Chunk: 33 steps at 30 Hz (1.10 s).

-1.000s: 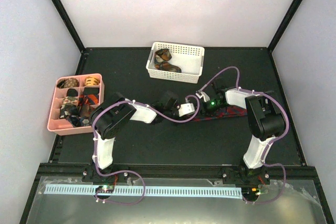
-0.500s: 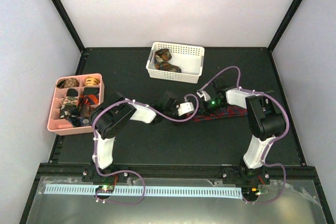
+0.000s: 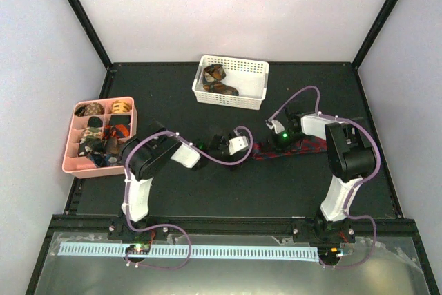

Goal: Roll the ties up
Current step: Roll the tie at the center of the board.

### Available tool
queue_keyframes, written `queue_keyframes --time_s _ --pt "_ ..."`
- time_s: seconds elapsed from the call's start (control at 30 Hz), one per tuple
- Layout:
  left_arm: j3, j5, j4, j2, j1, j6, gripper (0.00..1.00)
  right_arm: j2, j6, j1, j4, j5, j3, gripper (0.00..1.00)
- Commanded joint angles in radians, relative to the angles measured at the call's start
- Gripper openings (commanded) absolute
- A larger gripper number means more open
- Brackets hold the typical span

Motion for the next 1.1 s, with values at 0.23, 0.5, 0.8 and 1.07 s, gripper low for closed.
queue_keyframes --time_s 0.23,0.5,0.8,1.07 --pt "0.005 0.085 0.238 0.090 -0.006 -0.053 0.87 0.074 -0.042 0.053 -0.061 0.112 -0.010 0.02" --pt "0.076 0.050 0.162 0.145 -0.041 0.019 0.87 0.074 -0.046 0.060 -0.057 0.082 -0.007 0.02" --pt "0.112 -0.141 -0.150 0.103 -0.076 0.114 0.74 0.035 -0.057 0.060 -0.065 0.037 -0.007 0.02" --pt "0.070 -0.169 -0.193 0.083 -0.074 0.159 0.57 -0.044 -0.055 0.060 -0.060 -0.035 -0.039 0.02"
